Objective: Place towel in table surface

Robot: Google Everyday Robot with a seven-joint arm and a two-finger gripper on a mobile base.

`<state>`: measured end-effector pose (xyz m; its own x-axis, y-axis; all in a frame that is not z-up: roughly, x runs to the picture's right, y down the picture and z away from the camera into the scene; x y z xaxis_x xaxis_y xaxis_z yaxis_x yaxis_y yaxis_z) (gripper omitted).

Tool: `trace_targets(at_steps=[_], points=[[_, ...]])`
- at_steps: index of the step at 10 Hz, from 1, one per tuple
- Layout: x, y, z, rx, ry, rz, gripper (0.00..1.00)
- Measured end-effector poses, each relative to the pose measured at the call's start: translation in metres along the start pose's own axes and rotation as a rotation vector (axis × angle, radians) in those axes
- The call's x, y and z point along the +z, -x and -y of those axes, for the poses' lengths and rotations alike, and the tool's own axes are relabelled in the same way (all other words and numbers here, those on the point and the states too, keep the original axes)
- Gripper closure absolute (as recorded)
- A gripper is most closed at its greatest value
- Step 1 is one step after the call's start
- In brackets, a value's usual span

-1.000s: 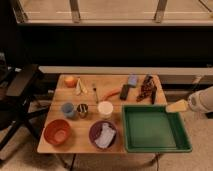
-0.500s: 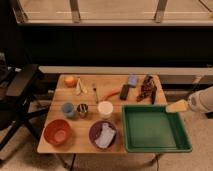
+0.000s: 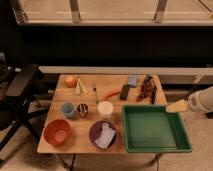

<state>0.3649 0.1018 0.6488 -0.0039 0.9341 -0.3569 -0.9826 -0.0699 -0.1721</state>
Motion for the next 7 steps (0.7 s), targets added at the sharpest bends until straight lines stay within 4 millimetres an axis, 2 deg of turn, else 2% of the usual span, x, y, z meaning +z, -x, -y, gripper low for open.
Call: trace_targets(at_steps=[6,7], points=[[-0.004,0.003,-0.001,-0.004,-0.009,0.003,0.2],[-0.012,0.008,-0.012,-0.015,-0.006,0.002,0.2]])
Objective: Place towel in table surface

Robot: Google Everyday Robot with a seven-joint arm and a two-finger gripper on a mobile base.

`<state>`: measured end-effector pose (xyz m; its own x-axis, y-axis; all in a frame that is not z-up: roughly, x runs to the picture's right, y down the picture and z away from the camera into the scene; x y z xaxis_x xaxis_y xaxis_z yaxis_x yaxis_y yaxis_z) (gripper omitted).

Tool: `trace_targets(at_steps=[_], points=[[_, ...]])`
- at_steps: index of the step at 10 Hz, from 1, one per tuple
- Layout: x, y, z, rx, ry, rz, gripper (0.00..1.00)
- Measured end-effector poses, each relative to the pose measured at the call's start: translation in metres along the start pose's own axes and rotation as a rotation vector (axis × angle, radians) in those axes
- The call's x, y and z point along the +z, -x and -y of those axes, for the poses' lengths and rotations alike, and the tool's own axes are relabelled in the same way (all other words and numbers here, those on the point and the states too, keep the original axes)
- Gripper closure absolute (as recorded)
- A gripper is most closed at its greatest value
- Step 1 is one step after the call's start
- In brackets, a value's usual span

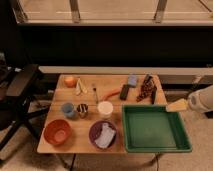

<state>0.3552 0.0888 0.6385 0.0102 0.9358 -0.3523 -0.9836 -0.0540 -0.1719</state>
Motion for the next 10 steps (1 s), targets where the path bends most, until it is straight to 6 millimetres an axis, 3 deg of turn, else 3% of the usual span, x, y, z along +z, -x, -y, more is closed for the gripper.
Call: trace_targets(at_steps=[3,10], points=[[-0.01,0.007,-0.044,-0.019,0.047,-0.025,0.2],[0.032,-0.032,-0.176,-0.201,0.21,-0.135,0.2]])
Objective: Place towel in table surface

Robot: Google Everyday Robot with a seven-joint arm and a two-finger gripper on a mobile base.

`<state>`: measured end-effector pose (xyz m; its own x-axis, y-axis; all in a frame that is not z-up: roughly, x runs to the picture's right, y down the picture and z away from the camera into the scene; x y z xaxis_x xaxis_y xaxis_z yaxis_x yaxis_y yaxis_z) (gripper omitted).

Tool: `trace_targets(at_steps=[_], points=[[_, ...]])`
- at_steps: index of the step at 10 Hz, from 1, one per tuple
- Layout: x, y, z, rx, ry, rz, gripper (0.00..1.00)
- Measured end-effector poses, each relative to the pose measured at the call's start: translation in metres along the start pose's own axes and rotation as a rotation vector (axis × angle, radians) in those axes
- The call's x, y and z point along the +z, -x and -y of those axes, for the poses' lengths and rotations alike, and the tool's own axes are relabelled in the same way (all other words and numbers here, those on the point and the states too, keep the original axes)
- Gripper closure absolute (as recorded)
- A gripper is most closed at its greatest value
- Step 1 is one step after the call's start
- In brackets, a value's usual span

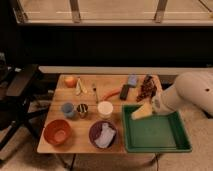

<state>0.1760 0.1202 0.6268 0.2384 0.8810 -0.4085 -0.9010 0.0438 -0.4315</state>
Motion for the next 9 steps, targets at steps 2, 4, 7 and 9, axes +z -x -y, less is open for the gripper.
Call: trace_targets(at_steps=[2,4,7,9], points=[[0.008,-0.01,-0.025,-0.055,0.017,-0.004,0.2],[0.009,-0.009,-0.027,-0.063,0.018,-0.004,0.2],[0.013,-0.012,-0.032,-0.078,0.036,-0.007,0.2],[0.029,-0.006,-0.05,-0.085,0.065,-0.01,0.2]])
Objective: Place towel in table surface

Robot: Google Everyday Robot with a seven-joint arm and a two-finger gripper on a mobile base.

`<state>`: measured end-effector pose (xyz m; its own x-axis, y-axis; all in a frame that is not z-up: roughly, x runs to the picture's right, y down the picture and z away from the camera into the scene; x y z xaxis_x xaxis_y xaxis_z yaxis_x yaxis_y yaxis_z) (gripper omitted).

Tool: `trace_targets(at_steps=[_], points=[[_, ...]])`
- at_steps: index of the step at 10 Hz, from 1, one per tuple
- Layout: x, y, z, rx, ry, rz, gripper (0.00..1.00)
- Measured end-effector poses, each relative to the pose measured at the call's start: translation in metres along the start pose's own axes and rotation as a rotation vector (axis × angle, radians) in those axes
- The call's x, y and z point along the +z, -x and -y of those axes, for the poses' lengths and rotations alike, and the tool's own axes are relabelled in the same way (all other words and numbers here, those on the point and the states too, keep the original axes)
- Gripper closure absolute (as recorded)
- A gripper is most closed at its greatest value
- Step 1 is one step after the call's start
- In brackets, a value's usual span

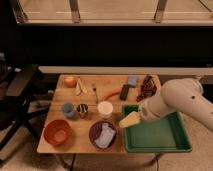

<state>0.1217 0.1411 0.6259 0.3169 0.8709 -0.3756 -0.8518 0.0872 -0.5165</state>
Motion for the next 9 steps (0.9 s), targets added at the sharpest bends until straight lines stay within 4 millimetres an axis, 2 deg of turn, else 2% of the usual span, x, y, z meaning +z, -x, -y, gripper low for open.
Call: trace_targets(at_steps=[2,7,9], points=[[0.028,0.013,-0.022,0.0,0.042,-0.012,0.2],[0.08,0.026,-0.038,0.05,0.107,-0.061,0.2],[0.082,0.026,-0.038,0.066,0.12,-0.065,0.2]])
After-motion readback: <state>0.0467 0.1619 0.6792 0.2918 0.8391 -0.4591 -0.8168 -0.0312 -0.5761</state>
